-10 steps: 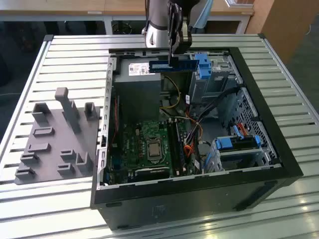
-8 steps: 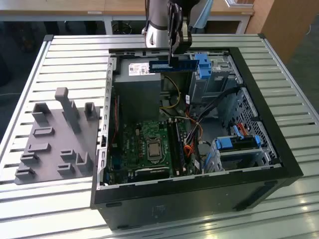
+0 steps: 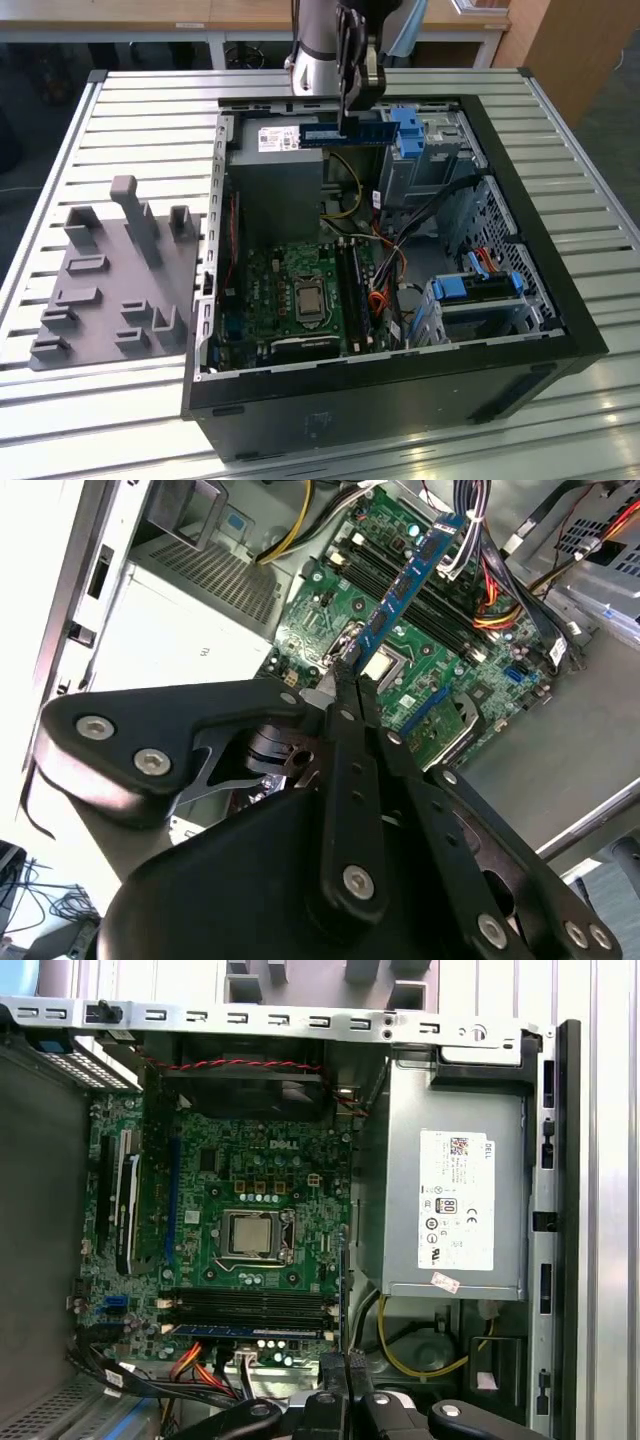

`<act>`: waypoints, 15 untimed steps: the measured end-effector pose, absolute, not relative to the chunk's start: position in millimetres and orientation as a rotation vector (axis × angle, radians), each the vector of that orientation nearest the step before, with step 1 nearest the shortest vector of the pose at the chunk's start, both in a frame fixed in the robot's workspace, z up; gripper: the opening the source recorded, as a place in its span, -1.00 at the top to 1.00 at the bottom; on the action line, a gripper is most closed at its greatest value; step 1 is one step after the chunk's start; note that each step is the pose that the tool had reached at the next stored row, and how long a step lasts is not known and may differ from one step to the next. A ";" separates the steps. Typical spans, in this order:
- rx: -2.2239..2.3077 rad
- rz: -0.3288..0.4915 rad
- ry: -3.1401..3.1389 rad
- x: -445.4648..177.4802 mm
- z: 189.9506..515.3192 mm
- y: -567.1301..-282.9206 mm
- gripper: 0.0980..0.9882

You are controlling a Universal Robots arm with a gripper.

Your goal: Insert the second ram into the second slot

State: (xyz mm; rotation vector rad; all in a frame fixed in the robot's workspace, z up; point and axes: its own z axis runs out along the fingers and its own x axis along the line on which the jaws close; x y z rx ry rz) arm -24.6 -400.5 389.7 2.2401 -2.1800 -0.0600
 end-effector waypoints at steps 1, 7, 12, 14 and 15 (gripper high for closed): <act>2.240 -0.060 -2.180 -24.6 389.8 -401.5 0.94; 2.240 -0.060 -2.180 -24.7 389.0 -410.1 0.94; 2.240 -0.060 -2.180 -24.7 388.3 -416.4 0.94; 2.240 -0.060 -2.180 -24.7 388.1 -418.8 0.94; 2.240 -0.060 -2.180 -24.7 388.0 -420.1 0.94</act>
